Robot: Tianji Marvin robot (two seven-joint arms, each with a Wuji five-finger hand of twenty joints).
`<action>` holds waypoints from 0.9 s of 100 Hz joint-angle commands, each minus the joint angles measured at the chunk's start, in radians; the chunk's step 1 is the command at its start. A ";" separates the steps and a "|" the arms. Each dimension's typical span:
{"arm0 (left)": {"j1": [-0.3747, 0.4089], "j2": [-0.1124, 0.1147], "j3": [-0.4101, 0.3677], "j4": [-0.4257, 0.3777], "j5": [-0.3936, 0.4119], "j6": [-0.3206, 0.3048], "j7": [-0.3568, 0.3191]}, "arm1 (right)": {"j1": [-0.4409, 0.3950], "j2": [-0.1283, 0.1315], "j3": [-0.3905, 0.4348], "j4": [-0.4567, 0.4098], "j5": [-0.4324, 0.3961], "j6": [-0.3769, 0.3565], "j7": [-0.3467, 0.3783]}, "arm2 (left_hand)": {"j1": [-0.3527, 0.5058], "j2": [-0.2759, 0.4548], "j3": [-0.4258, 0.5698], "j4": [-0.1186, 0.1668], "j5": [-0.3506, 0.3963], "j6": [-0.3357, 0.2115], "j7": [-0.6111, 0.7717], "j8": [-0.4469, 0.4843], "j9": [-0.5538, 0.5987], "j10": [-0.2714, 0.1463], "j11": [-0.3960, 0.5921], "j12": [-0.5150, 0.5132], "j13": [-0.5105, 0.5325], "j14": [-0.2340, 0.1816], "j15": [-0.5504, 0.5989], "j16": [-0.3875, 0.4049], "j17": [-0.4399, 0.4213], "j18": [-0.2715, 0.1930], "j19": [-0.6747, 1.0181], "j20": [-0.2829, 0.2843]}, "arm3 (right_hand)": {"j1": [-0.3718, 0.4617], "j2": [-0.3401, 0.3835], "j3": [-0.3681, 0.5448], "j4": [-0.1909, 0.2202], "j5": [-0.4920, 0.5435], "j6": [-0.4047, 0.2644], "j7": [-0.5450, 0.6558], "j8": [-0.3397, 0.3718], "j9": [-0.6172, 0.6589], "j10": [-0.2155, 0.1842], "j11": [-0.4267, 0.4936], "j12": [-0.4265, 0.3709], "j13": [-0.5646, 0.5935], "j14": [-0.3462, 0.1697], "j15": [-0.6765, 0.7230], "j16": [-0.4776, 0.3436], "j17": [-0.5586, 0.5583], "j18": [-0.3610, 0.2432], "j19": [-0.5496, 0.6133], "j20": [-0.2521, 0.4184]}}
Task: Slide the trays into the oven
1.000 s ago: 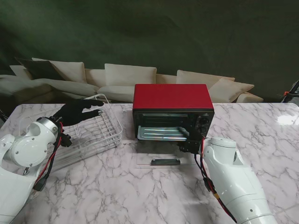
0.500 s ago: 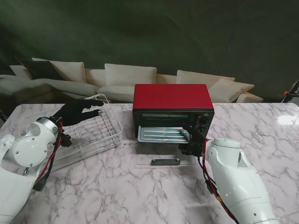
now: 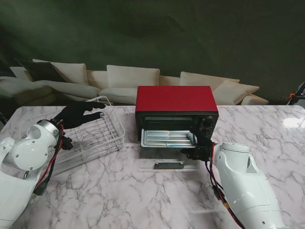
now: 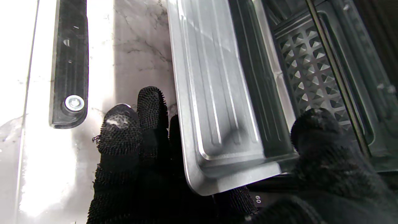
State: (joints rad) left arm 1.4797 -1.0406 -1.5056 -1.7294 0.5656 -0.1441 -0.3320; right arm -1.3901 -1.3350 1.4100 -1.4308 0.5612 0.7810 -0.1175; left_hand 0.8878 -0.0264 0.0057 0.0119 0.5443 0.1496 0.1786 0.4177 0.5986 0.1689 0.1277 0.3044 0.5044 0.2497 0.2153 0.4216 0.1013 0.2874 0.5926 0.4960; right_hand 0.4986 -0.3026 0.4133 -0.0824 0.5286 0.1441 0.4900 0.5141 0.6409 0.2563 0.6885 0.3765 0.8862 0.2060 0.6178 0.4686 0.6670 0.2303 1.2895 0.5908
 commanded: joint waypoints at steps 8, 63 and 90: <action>-0.004 0.001 0.003 0.001 -0.001 0.003 -0.019 | -0.031 0.008 0.010 0.026 -0.001 0.014 -0.006 | -0.008 0.040 -0.030 -0.009 0.021 -0.027 -0.002 0.011 0.013 -0.010 0.001 0.013 0.017 0.003 0.002 0.013 -0.005 0.022 -0.016 0.021 | -0.040 0.015 -0.018 0.025 0.053 0.030 -0.042 -0.028 0.028 0.020 -0.046 -0.036 0.036 0.064 -0.100 -0.050 -0.135 0.192 -0.054 -0.063; -0.004 -0.001 0.003 0.007 0.000 -0.005 -0.006 | -0.145 0.057 0.096 -0.120 -0.076 0.021 0.083 | -0.004 0.042 -0.030 -0.009 0.032 -0.021 0.003 0.013 0.021 -0.007 0.005 0.015 0.020 0.005 0.005 0.015 -0.004 0.022 -0.014 0.023 | -0.049 0.063 -0.057 0.030 -0.005 -0.020 -0.124 -0.054 -0.053 -0.038 -0.147 -0.076 -0.142 0.013 -0.290 -0.122 -0.349 0.155 -0.186 -0.159; -0.006 0.000 0.005 0.009 -0.003 -0.008 -0.008 | -0.219 0.076 0.159 -0.212 -0.071 -0.021 0.107 | -0.004 0.041 -0.030 -0.009 0.038 -0.020 0.006 0.014 0.027 -0.008 0.007 0.016 0.021 0.004 0.005 0.015 -0.004 0.022 -0.012 0.022 | -0.041 0.081 -0.079 0.034 -0.037 -0.039 -0.110 -0.050 -0.096 -0.065 -0.152 -0.076 -0.211 -0.010 -0.317 -0.124 -0.423 0.131 -0.228 -0.153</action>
State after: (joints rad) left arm 1.4746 -1.0400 -1.5029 -1.7245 0.5650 -0.1473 -0.3266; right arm -1.5879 -1.2686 1.5525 -1.6225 0.4881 0.7641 -0.0162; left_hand 0.8878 -0.0264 0.0057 0.0119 0.5538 0.1492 0.1742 0.4237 0.5989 0.1689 0.1277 0.3055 0.5044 0.2497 0.2153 0.4219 0.1013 0.2875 0.5926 0.4961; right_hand 0.4865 -0.2427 0.3588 -0.0683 0.5011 0.1406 0.3716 0.4747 0.5599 0.2142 0.5411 0.3042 0.6954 0.2122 0.3135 0.3556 0.2484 0.3508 1.0647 0.4360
